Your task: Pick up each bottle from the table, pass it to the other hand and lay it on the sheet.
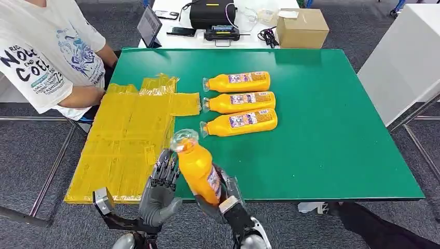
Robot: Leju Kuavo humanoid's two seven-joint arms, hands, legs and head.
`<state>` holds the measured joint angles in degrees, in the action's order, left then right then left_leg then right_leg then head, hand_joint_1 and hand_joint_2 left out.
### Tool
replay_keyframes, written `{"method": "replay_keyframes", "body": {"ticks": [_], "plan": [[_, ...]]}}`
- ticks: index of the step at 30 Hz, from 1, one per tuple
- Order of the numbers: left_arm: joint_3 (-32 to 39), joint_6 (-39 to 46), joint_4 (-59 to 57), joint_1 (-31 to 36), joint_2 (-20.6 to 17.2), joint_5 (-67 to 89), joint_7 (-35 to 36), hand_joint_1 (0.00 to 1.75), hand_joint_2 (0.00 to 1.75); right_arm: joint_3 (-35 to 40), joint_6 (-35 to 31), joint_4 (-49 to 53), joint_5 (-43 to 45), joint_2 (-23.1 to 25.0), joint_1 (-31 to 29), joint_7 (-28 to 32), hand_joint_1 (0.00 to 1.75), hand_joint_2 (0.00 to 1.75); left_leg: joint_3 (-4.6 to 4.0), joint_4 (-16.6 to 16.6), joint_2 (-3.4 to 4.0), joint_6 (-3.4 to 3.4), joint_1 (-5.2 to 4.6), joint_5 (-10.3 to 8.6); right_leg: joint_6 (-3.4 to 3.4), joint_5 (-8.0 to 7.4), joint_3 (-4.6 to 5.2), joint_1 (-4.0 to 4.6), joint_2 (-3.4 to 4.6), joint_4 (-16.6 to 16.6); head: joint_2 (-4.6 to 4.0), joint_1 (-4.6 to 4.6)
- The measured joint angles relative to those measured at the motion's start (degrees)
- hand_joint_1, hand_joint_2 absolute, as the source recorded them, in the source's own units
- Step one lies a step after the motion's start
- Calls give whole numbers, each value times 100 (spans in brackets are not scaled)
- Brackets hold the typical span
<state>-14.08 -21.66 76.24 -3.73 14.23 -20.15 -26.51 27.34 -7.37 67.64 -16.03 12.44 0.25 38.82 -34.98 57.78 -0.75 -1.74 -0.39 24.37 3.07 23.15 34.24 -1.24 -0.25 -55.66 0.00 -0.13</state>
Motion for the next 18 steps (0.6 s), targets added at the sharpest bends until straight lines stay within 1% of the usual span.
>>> {"method": "replay_keyframes", "body": {"ticks": [3,5,10,18], "plan": [[-6,26,-66,61,-13,140,74,0,175,214,-221,-378,-662,116,-140,-31,175,175,1,0,0,1,4,-1,0,0,0,4,0,0,0,2],[4,70,-176,130,-63,229,94,0,175,386,-249,-723,-949,188,-336,-80,175,175,0,0,-1,1,5,-2,0,0,-1,4,0,-1,0,2],[135,151,-367,186,-144,404,129,0,175,690,-243,-1267,-1171,197,-659,-218,175,175,4,0,6,0,3,-3,0,0,-1,2,2,0,0,2],[251,181,-518,239,-203,461,144,0,175,938,-275,-1661,-1400,194,-936,-282,175,175,25,0,20,3,2,3,-2,1,-9,3,5,2,0,0]]}}
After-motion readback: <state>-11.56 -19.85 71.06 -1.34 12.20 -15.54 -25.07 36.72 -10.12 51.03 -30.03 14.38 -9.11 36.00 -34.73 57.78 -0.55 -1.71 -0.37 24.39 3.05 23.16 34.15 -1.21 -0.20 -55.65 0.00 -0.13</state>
